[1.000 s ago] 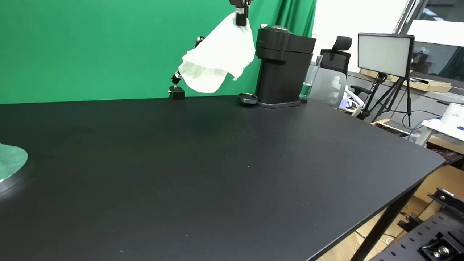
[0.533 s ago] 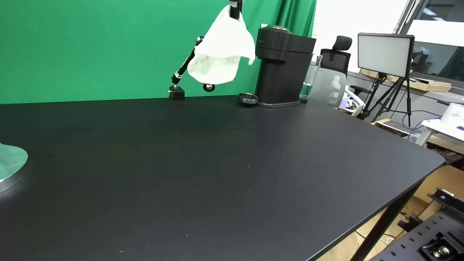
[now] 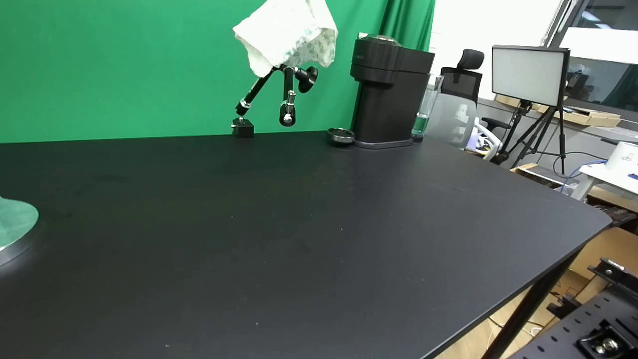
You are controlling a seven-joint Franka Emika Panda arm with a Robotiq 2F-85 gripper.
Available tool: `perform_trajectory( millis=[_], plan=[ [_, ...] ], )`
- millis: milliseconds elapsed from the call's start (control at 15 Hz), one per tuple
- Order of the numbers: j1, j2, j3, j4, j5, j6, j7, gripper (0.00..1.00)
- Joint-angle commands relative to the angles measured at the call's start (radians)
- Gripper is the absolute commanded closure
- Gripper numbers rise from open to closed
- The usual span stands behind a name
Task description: Hang the cloth on the stand
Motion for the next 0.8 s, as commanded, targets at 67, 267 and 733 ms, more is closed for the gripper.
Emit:
perform_trajectory(
  millis=[67,267,733],
  plan=[
    [0.013,0.032,0.009,0.009,-0.013,-0.007,0.035,1.00],
    [0.021,0.052,0.010,0.002,-0.012,-0.006,0.038,1.00],
    [0.033,0.106,0.006,-0.014,0.019,0.009,0.030,1.00]
  ],
)
